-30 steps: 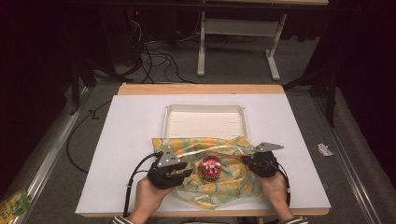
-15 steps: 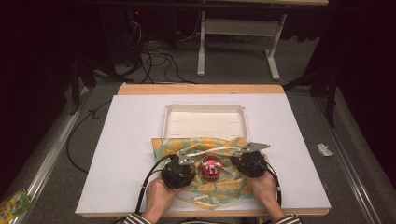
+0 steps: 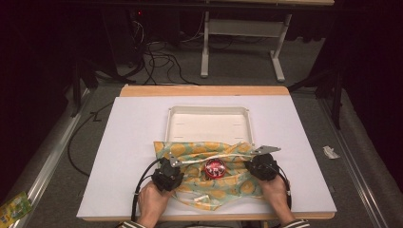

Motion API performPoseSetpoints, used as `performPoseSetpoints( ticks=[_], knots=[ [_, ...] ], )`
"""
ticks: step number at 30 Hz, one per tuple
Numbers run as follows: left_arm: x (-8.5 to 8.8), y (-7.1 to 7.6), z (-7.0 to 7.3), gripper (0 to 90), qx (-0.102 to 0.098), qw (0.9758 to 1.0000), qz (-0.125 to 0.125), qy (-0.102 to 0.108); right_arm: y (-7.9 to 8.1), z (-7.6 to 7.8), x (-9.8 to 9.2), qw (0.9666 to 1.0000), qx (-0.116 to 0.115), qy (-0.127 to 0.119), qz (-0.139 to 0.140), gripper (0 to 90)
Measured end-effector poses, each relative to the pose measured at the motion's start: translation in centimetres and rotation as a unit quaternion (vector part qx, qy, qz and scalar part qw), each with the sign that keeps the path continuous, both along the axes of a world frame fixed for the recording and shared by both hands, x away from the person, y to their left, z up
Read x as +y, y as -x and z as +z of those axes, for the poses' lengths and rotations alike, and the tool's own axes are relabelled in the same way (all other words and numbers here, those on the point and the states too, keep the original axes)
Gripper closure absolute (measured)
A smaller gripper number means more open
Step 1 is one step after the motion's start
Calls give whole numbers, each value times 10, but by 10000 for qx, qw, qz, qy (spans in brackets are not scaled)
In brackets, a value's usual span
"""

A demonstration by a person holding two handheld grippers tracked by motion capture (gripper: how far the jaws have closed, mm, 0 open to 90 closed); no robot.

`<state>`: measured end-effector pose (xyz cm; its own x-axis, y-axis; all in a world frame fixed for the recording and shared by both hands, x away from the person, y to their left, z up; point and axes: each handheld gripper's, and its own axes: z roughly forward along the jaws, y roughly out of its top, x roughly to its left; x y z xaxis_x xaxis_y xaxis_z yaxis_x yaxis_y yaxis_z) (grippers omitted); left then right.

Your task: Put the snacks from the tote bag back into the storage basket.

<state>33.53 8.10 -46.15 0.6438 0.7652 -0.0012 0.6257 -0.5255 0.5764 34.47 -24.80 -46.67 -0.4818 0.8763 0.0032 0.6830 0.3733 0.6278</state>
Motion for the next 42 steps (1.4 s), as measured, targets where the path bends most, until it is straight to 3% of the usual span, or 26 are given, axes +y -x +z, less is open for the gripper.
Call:
performPoseSetpoints(
  ticks=[6,14,21,30,42],
  knots=[
    [13,0,-1,900,-42,9998,171,-29,5,-1,-16,9997,-24,-43,-219,900],
    [23,2,-1,900,4,9998,185,20,9,-2,-22,9994,-131,26,-317,900],
    [31,13,-1,900,15,9999,135,19,12,-2,-23,9993,-186,115,-320,900],
    [34,16,-2,900,-73,9999,76,68,18,-1,-31,9989,-160,179,-402,900],
    [37,16,-4,900,-105,9998,14,197,24,-2,-40,9987,-187,107,-457,900]
  ],
)
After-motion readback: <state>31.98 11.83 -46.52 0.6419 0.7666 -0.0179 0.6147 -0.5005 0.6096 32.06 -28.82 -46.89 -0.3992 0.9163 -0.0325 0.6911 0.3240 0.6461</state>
